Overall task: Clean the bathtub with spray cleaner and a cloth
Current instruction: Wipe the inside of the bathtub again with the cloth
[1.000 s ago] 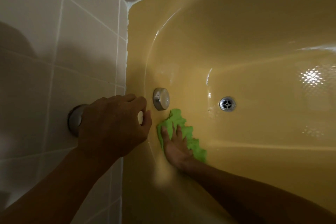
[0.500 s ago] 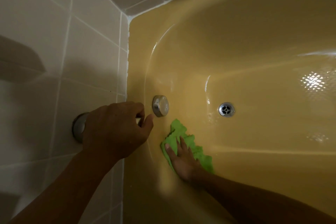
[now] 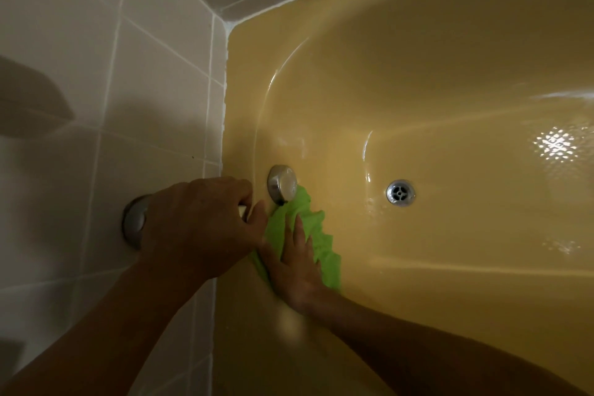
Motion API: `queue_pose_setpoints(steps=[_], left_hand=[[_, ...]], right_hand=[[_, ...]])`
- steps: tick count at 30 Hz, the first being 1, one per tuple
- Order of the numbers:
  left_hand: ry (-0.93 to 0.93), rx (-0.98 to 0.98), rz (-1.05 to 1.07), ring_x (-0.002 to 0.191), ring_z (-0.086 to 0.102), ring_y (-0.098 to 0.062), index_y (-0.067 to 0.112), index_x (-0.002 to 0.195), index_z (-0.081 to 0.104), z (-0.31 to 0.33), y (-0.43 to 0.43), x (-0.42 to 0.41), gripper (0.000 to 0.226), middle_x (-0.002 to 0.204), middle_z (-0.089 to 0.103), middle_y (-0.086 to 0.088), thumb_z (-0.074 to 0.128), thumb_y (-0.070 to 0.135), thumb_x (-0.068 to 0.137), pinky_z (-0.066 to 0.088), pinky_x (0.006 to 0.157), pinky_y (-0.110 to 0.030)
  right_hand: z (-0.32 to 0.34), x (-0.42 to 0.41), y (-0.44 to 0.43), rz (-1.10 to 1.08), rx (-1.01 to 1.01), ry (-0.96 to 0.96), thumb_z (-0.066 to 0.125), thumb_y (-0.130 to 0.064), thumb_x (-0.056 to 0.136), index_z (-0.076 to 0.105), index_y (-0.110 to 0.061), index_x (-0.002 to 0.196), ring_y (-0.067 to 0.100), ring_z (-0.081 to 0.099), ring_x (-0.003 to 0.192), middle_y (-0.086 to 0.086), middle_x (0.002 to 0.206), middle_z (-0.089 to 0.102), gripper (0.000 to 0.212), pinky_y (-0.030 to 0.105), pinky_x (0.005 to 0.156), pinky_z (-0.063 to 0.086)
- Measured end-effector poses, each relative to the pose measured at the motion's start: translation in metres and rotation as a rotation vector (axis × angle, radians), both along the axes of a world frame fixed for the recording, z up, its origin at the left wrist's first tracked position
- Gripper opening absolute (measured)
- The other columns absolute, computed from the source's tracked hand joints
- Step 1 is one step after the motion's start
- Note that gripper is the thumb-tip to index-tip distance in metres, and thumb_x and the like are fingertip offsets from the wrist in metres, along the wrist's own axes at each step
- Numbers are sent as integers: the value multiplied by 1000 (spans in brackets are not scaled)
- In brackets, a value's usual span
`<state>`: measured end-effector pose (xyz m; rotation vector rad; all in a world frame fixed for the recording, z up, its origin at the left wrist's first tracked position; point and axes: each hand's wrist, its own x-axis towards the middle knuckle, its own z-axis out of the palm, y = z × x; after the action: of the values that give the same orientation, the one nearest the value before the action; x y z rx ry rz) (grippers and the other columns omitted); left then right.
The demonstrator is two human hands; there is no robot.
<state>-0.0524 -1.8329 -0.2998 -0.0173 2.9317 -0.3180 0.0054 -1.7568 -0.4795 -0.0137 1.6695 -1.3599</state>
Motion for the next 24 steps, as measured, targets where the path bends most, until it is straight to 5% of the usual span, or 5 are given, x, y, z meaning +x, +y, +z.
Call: queue_pose_setpoints(steps=[6,9,14,18,24], left_hand=[[-14,-77,45,50,41,-14,25,61,45,1,1,-1,43,57,46,7,63,54,87,20,49,-20],[-148,-16,200,63,51,-9,27,71,56,4,2,-13,39,69,58,9,56,61,89,31,57,-25],[-179,362,458,109,63,-20,33,120,63,-1,-5,-48,27,119,66,6,66,42,95,51,92,-40],[-300,354,392,156,20,-23,18,161,25,-25,-25,-83,64,169,23,-4,53,34,106,21,123,-38],[-430,301,342,155,-22,-17,34,161,-14,-87,-76,-118,72,168,-27,7,26,52,104,-10,126,-39]], right_hand=[[-11,18,31,134,-38,32,22,-79,91,-24,-56,136,18,-10,157,-20,166,-21,69,59,125,2],[-24,19,34,168,33,-32,21,-79,92,-23,-50,147,17,-9,157,-18,168,-16,76,58,124,0],[-46,13,36,198,98,-123,18,-80,93,-18,-40,157,20,-12,157,-15,169,-15,84,62,123,-3],[-62,2,24,131,129,-148,15,-82,91,-16,-38,158,23,-12,157,-14,168,-17,86,65,121,-2],[-96,-35,-7,-9,156,-219,18,-79,95,-6,-38,161,28,-13,157,-17,167,-21,81,68,119,1]])
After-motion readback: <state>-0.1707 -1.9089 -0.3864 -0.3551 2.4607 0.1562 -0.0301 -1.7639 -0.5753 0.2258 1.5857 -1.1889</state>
